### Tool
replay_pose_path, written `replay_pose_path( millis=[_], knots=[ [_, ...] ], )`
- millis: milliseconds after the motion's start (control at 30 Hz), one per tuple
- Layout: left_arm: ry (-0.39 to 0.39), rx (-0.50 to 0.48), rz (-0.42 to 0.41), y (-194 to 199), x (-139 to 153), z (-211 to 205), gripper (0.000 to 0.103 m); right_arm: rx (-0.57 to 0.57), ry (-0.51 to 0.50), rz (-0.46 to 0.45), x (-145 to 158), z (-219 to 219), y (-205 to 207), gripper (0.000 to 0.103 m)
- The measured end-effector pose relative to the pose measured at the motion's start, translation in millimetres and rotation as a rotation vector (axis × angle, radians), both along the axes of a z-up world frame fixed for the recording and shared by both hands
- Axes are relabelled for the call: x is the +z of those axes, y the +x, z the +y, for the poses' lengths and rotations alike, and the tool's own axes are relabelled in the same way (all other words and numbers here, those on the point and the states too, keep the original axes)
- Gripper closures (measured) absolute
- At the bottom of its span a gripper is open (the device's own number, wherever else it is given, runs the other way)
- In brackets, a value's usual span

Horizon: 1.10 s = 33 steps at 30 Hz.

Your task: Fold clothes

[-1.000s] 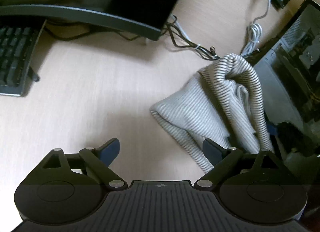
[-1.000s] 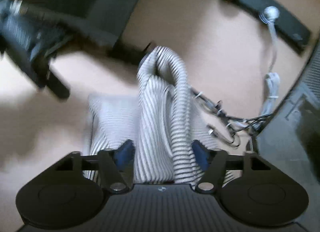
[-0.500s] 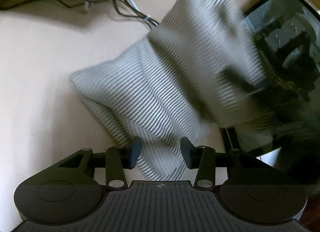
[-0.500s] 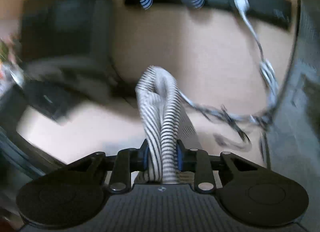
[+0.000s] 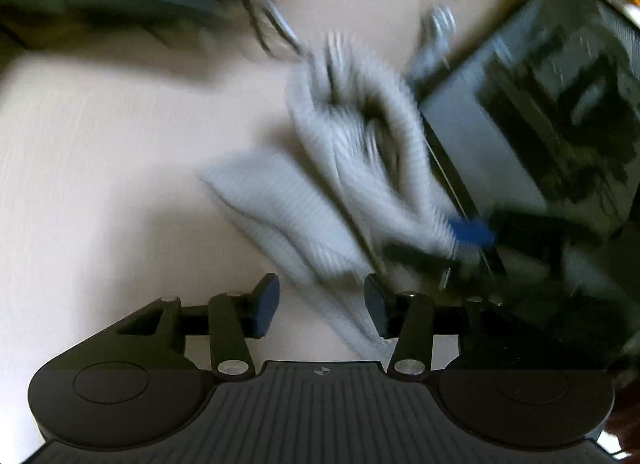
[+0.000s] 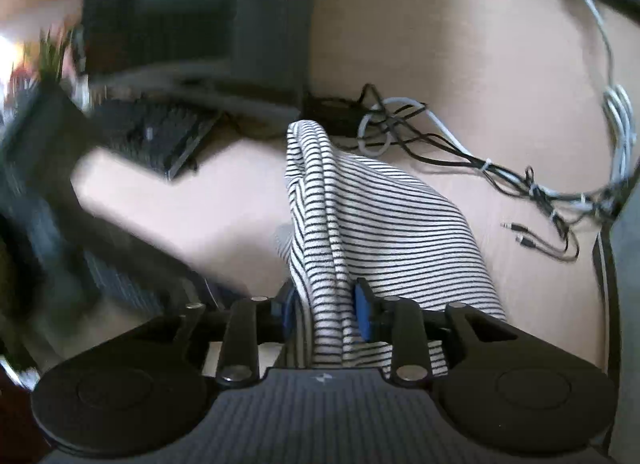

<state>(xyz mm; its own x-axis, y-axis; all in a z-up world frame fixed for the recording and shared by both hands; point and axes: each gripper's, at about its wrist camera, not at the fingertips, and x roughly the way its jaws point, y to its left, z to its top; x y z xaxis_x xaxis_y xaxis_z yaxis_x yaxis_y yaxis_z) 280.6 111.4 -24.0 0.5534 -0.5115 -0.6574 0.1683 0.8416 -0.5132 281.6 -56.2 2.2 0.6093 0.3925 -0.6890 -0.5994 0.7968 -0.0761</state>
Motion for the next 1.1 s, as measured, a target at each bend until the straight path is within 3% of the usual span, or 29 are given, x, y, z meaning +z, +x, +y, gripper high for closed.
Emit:
replay_pose_path(
  millis=[100, 233, 300, 367, 433, 500, 600, 733, 800, 833, 933, 1100],
  knots=[
    [-0.009, 0.036, -0.121, -6, 38, 18, 0.049, 0.065, -0.103, -0.072, -18, 22, -23, 0.060],
    [-0.047, -0.048, -0.219, 13, 67, -6, 0.035, 0.076, -0.161, -0.117, -27, 35, -37, 0.051],
    [-0.018, -0.085, -0.198, 35, 56, -24, 0.035, 0.080, -0.165, -0.114, -26, 35, -37, 0.050],
    [0.042, -0.085, -0.123, 51, 34, -31, 0.040, 0.080, -0.141, -0.093, -18, 24, -33, 0.048],
    [0.084, -0.080, -0.062, 60, 12, -33, 0.042, 0.065, -0.061, -0.037, -3, 8, -27, 0.038],
    [0.090, -0.074, -0.045, 60, 0, -29, 0.041, 0.008, 0.041, -0.005, 16, -14, -22, 0.001],
    [0.069, -0.071, -0.045, 62, -2, -26, 0.041, -0.062, 0.128, -0.009, 31, -42, -11, 0.000],
    [0.089, -0.084, -0.053, 61, -1, -25, 0.040, -0.143, 0.083, 0.000, 14, -56, 21, 0.000],
    [0.104, -0.095, -0.057, 61, -1, -27, 0.038, -0.165, 0.010, 0.038, -14, -53, 35, 0.000],
    [0.113, -0.099, -0.060, 61, -2, -29, 0.037, -0.182, 0.023, 0.052, -23, -55, 37, 0.000],
    [0.119, -0.105, -0.068, 62, -6, -31, 0.034, -0.248, 0.143, 0.088, -33, -66, 39, 0.000],
    [0.129, -0.133, -0.080, 68, -7, -35, 0.026, -0.375, 0.310, 0.230, -47, -87, 37, 0.000]
  ],
)
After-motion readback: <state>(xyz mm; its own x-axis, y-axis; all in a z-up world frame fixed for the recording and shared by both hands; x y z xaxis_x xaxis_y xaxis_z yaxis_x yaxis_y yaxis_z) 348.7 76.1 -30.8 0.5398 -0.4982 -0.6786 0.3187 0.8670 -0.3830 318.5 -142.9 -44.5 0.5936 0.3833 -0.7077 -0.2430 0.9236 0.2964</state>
